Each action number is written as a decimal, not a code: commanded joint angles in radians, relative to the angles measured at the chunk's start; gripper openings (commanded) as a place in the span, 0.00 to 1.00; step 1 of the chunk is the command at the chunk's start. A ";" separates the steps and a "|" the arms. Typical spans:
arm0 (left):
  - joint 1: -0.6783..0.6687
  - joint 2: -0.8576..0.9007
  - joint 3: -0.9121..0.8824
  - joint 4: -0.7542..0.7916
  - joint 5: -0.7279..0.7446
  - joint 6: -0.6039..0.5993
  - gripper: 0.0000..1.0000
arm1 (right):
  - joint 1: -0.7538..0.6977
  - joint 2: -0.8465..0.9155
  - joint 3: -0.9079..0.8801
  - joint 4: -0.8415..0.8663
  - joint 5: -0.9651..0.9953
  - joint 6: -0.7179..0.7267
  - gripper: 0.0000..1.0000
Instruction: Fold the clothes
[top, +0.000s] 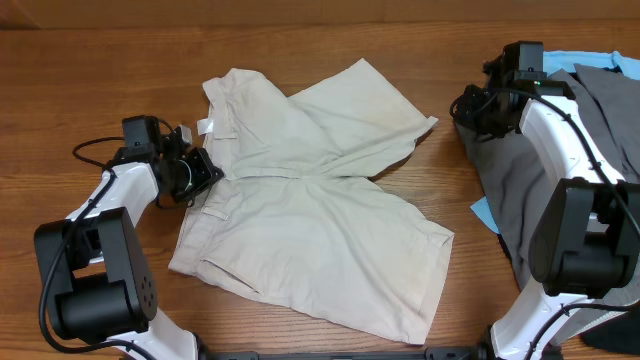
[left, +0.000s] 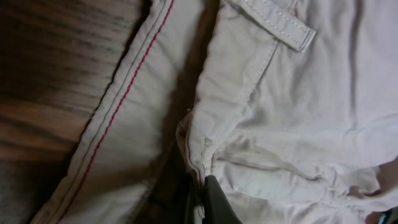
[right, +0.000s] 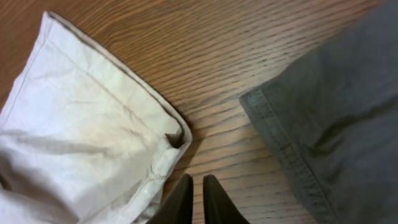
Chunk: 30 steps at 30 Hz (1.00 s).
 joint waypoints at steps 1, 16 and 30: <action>-0.002 -0.023 0.000 -0.048 -0.113 -0.031 0.04 | 0.022 0.019 0.011 0.006 -0.021 -0.005 0.08; -0.002 -0.023 -0.002 -0.137 -0.262 -0.203 0.04 | 0.073 0.159 0.011 0.174 -0.055 -0.009 0.08; -0.002 -0.023 -0.002 -0.145 -0.262 -0.200 0.04 | 0.108 0.199 0.003 0.090 -0.147 -0.117 0.10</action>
